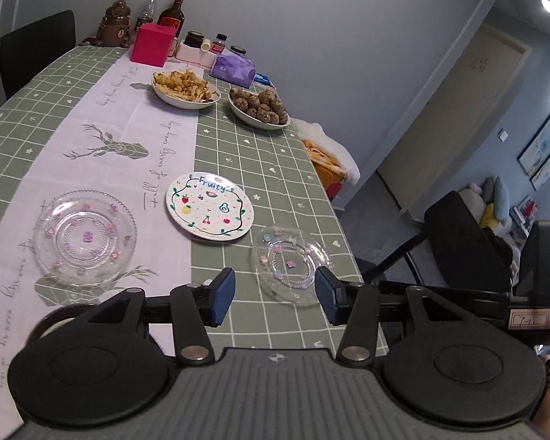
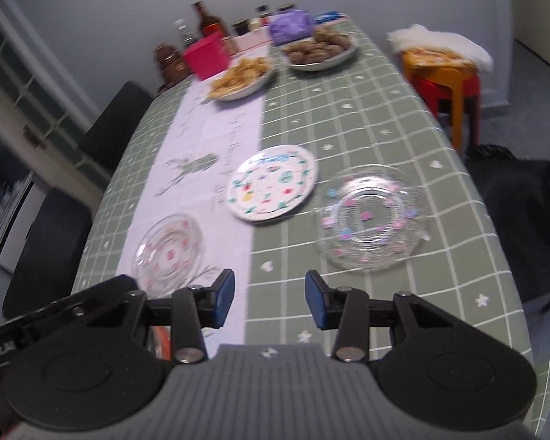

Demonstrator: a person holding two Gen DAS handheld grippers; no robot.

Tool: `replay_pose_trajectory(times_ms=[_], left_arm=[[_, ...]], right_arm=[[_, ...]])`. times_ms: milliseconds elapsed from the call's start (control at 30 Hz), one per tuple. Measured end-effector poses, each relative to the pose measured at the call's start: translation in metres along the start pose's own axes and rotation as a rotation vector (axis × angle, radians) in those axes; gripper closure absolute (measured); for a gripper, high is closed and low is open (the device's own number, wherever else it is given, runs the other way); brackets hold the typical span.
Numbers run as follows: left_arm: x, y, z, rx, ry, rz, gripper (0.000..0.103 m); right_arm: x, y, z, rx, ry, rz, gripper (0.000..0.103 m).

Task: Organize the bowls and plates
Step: 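Move both grippers to the clear glass plate with pink flowers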

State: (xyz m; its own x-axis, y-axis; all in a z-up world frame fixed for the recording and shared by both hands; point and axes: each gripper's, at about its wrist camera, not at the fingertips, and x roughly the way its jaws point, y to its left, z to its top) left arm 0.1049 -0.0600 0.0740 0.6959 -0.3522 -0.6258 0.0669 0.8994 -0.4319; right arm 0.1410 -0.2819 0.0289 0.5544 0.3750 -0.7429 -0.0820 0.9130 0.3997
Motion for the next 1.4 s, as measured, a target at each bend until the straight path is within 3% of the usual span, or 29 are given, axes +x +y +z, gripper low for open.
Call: replay_pose_trajectory(times_ms=[100, 300, 600, 733, 867, 1033, 1400], left_arm=[[0.017, -0.008, -0.004, -0.048, -0.049, 0.030, 0.046], [0.060, -0.014, -0.015, -0.131, -0.058, 0.068, 0.046], [0.118, -0.016, -0.044, -0.230, -0.043, 0.169, 0.046], [0.142, -0.015, -0.051, -0.227, -0.043, 0.207, 0.046], [0.161, -0.007, -0.057, -0.273, -0.041, 0.198, 0.046], [0.178, 0.003, -0.060, -0.335, -0.049, 0.217, 0.044], [0.200, 0.007, -0.054, -0.329, -0.070, 0.157, 0.041]], right_arm=[[0.009, -0.028, 0.005, 0.071, -0.010, -0.034, 0.061], [0.027, -0.077, 0.011, 0.186, -0.017, -0.083, 0.061], [0.046, -0.111, 0.020, 0.197, -0.048, -0.088, 0.061], [0.059, -0.122, 0.026, 0.209, -0.064, -0.117, 0.061], [0.074, -0.134, 0.031, 0.228, -0.055, -0.165, 0.061], [0.086, -0.141, 0.034, 0.253, -0.044, -0.164, 0.061], [0.107, -0.144, 0.037, 0.237, -0.031, -0.174, 0.061]])
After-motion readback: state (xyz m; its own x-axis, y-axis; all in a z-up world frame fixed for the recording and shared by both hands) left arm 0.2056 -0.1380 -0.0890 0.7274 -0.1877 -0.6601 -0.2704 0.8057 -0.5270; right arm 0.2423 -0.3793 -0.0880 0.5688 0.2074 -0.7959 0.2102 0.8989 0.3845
